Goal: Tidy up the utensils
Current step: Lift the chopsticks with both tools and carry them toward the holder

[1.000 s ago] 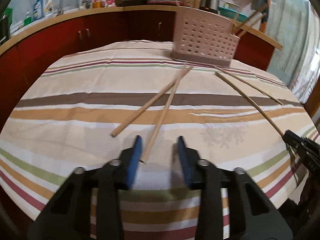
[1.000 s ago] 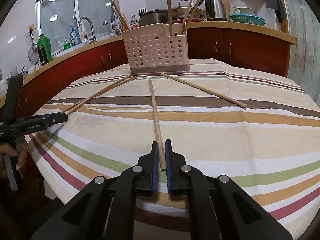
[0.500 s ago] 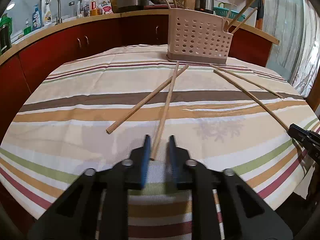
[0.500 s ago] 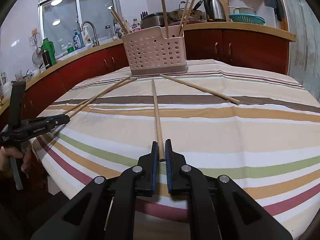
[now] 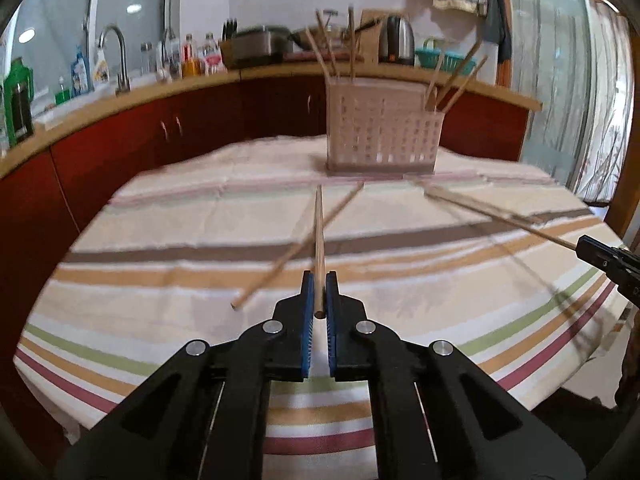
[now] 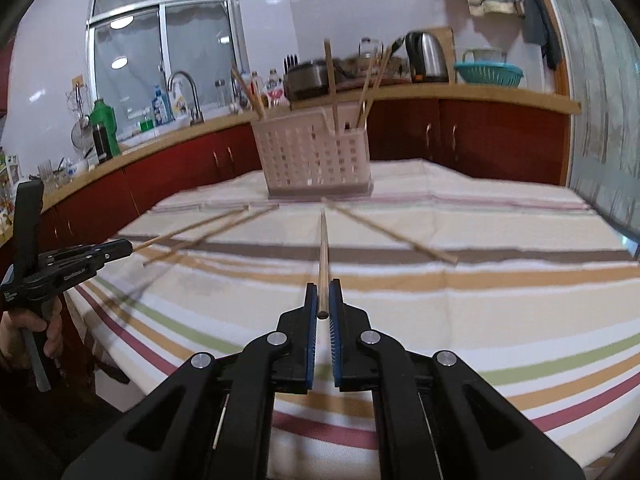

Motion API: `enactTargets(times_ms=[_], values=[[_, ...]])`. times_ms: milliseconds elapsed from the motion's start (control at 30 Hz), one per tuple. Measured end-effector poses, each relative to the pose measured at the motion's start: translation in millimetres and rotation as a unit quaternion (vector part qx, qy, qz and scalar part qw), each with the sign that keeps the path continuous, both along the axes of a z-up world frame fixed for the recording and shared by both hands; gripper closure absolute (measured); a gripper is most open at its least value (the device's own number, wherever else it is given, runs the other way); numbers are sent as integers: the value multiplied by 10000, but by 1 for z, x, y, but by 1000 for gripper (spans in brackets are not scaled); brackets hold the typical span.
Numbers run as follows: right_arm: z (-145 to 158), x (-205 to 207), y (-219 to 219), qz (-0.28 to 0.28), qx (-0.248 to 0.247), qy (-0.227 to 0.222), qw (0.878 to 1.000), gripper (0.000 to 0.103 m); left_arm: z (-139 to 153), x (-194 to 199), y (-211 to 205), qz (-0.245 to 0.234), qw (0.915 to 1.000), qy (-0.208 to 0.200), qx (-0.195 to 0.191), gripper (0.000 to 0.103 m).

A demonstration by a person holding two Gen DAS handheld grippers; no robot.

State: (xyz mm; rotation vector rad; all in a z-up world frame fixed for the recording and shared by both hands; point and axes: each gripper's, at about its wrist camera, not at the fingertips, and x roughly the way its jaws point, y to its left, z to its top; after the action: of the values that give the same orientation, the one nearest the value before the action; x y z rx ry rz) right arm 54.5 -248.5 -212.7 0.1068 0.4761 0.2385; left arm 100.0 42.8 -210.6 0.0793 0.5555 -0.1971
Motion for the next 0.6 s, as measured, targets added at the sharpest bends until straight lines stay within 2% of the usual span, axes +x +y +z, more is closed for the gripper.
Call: enactTargets(times_ms=[300, 600], values=[[48, -13, -7, -91, 14, -580, 9983, 96, 56, -21, 3, 22, 9968, -773, -218, 97], [69, -4, -7, -90, 34, -732, 9973, 96, 86, -14, -2, 7, 9923, -1171, -396, 97]])
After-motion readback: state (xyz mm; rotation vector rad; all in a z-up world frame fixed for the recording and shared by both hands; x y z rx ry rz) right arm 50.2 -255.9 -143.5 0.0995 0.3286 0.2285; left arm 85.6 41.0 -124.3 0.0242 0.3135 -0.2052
